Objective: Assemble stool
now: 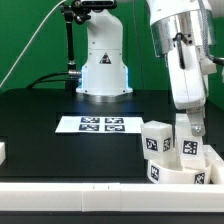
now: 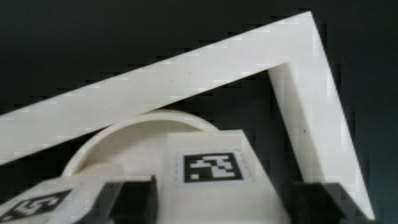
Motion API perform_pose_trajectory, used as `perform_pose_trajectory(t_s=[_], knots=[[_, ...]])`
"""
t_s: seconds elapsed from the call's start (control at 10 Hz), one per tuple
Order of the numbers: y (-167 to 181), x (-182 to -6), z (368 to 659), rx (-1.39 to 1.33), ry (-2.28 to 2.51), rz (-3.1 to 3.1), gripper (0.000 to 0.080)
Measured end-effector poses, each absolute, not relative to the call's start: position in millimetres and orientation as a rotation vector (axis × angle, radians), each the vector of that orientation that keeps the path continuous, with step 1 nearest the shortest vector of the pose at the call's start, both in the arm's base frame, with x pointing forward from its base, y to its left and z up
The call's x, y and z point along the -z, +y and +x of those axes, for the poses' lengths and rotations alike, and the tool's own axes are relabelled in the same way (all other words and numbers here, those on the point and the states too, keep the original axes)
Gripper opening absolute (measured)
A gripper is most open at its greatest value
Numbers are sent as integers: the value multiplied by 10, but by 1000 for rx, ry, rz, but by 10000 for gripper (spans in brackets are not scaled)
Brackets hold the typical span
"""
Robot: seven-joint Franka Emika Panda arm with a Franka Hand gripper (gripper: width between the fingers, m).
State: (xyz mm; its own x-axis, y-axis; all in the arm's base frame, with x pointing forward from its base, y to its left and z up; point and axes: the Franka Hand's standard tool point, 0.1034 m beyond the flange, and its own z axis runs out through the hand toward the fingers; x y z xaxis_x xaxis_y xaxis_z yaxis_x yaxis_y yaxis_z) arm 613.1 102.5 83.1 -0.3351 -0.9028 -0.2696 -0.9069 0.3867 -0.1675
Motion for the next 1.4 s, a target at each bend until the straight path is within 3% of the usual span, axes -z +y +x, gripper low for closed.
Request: perform_pose_trajectory(t_s=[0.2,0.4,0.5,0.6,0.8,1.4], knots=[[1030,-829,6126,-44,2395,-1477,341],[1033,-836,6125,-47,2386,-1488,578],[1034,-901,6122,-67,2359,-1534,578],[1030,-995,6156,-59,2334,-1547,634],[1020,-1152,6211,-34,2267,-1605,648],[1040,-1114,6183,56,1768,-2208,648]])
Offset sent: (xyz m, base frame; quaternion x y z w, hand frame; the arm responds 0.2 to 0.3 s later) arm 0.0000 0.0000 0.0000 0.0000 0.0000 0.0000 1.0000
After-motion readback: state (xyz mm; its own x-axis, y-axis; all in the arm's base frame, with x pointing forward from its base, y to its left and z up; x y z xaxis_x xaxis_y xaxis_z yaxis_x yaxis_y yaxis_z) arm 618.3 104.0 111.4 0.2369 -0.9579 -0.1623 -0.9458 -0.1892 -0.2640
